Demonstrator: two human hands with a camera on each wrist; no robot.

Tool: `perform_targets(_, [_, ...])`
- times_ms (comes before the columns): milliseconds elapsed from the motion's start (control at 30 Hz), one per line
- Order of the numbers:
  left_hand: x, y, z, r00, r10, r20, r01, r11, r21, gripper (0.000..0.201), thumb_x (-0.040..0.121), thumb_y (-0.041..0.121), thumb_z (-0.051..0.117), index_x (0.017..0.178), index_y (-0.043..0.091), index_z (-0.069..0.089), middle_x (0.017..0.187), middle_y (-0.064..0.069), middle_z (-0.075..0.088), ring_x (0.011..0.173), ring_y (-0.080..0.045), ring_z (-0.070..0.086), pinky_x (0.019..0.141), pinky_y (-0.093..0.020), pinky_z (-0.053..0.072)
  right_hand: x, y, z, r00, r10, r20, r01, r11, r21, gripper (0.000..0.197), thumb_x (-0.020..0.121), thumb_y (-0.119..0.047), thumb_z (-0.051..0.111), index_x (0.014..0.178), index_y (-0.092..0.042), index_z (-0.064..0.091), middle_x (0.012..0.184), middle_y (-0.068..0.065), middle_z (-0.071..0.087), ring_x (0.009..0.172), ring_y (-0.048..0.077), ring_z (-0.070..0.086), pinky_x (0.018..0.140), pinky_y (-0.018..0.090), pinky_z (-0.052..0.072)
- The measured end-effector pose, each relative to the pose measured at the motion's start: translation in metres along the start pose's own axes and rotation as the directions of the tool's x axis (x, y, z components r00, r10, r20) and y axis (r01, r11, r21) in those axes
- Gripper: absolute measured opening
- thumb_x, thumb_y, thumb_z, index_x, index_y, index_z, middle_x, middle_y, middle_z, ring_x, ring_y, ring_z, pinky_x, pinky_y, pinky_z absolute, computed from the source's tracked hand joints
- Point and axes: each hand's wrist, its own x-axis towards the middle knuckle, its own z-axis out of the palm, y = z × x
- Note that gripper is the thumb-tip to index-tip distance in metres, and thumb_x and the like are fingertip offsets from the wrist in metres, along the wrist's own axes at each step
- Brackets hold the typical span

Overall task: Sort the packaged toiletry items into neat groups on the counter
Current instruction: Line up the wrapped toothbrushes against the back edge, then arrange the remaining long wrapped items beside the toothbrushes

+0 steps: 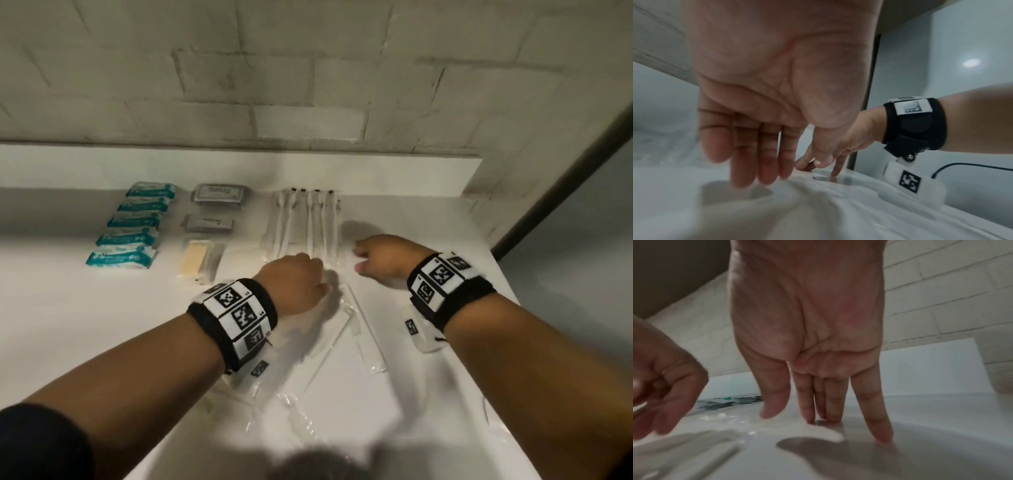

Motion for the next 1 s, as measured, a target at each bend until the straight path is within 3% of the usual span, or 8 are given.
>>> perform_targets(133, [-0.036,0.026,0.010,0.966,-0.028,0.257,0.032,0.999,-0.012,0.046,0.075,0.070,0.055,0.097,0.029,0.051,0.094,0.008,0.058,0.082,-0.013,0.054,0.072,-0.031,0.046,-0.052,-0.019,0.017,0.999,0.033,0.002,-0.032,0.998,-0.046,0.064,0.077,-0.055,0.063,0.128,-0.017,0.057,0.136,-0.001,0.054,0.116,0.020,0.057,0.095,0.033,0.048])
perform_targets(200, [-0.046,0.036,0.008,0.962,-0.072,0.262,0.074,0.997,0.003,0.052,0.076,0.054,0.067,0.112,0.023,0.048,0.098,0.006,0.052,0.089,-0.017,0.054,0.073,-0.029,0.044,-0.073,-0.035,0.029,0.999,0.046,-0.002,-0.046,0.995,-0.088,0.059,0.074,-0.055,0.068,0.112,-0.011,0.062,0.117,0.001,0.057,0.094,0.020,0.060,0.075,0.028,0.049])
perform_targets(300, [-0.048,0.044,-0.002,0.956,-0.096,0.276,0.100,0.995,-0.001,0.017,0.087,0.029,0.065,0.095,0.023,0.051,0.085,0.008,0.051,0.088,-0.016,0.053,0.067,-0.021,0.040,-0.085,-0.053,0.047,0.992,0.116,-0.055,-0.120,0.990,-0.070,0.051,0.080,-0.041,0.071,0.116,-0.007,0.058,0.118,0.007,0.049,0.104,0.026,0.057,0.080,0.032,0.048])
perform_targets(500, [-0.055,0.033,0.008,0.950,-0.240,0.198,0.256,0.965,-0.055,0.029,0.083,0.021,0.059,0.107,0.003,0.058,0.111,-0.011,0.063,0.091,-0.026,0.058,0.070,-0.028,0.042,-0.100,-0.060,0.070,0.942,0.293,-0.165,-0.264,0.948,0.179,0.028,0.090,-0.011,0.045,0.117,-0.007,0.048,0.120,0.015,0.054,0.111,0.033,0.054,0.088,0.040,0.046])
perform_targets(700, [-0.092,0.002,-0.013,0.952,-0.306,-0.007,0.286,0.896,-0.339,0.029,0.087,0.016,0.052,0.115,0.012,0.045,0.106,-0.010,0.060,0.082,-0.022,0.056,0.064,-0.029,0.040,-0.115,-0.046,0.069,0.960,0.249,0.125,-0.266,0.953,0.146,0.022,0.076,-0.013,0.063,0.096,-0.004,0.058,0.092,0.011,0.066,0.069,0.023,0.061,0.047,0.021,0.043])
perform_targets(800, [-0.123,-0.023,-0.015,0.963,-0.257,0.082,0.266,0.956,-0.124,0.045,0.084,0.027,0.061,0.125,0.017,0.045,0.110,-0.002,0.058,0.088,-0.020,0.055,0.073,-0.031,0.043,-0.127,-0.058,0.076,0.986,0.164,0.010,-0.164,0.979,0.120,0.017,0.085,-0.012,0.050,0.102,-0.008,0.051,0.110,0.012,0.061,0.080,0.022,0.052,0.063,0.028,0.041])
perform_targets(867, [-0.142,-0.037,-0.008,0.942,-0.235,0.241,0.219,0.972,0.091,0.058,0.073,0.040,0.072,0.122,0.020,0.048,0.113,0.001,0.054,0.096,-0.021,0.055,0.083,-0.035,0.048,-0.141,-0.072,0.083,0.994,0.112,-0.004,-0.108,0.968,0.228,0.018,0.086,-0.012,0.049,0.103,-0.010,0.046,0.102,0.009,0.060,0.071,0.017,0.050,0.057,0.028,0.038])
perform_targets(1000, [-0.157,-0.050,0.008,0.932,-0.221,0.286,0.171,0.967,0.191,0.063,0.065,0.042,0.077,0.117,0.022,0.047,0.116,0.000,0.046,0.098,-0.021,0.053,0.083,-0.033,0.045,-0.173,-0.112,0.100,0.999,-0.007,0.031,0.000,0.969,0.246,0.052,0.074,-0.047,0.067,0.113,-0.019,0.046,0.097,-0.004,0.054,0.086,0.017,0.055,0.065,0.029,0.044])
